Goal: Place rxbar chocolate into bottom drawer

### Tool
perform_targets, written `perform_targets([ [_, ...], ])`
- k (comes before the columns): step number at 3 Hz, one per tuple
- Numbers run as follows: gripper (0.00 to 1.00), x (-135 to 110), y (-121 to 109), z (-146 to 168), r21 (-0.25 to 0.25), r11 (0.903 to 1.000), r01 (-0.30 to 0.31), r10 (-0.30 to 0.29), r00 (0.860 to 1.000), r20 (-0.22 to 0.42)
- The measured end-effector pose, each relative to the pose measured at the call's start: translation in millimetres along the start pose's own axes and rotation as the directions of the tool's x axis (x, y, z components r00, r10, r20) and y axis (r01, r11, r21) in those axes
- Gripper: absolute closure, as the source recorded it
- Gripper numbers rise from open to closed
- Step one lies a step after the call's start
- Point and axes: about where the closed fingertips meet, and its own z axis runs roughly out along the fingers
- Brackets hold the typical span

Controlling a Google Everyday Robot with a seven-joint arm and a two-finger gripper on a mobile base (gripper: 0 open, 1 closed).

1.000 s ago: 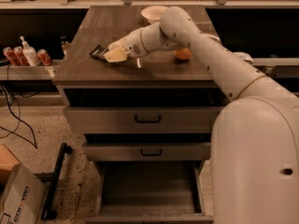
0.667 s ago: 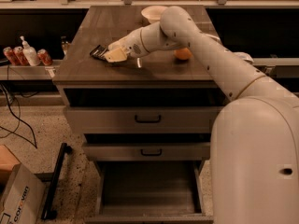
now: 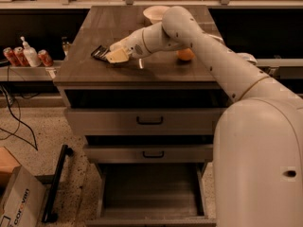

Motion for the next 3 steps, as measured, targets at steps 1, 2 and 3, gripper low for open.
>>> perform_targets([
  [1, 1.0, -0.1, 0.0, -0.1, 0.0, 1.0, 0.0, 0.0, 1.0, 0.0],
  [2, 1.0, -0.2, 0.0, -0.1, 0.0, 1.0, 0.0, 0.0, 1.0, 0.0],
  [3, 1.0, -0.2, 0.1, 0.2, 0.0, 1.0, 0.0, 0.0, 1.0, 0.0],
])
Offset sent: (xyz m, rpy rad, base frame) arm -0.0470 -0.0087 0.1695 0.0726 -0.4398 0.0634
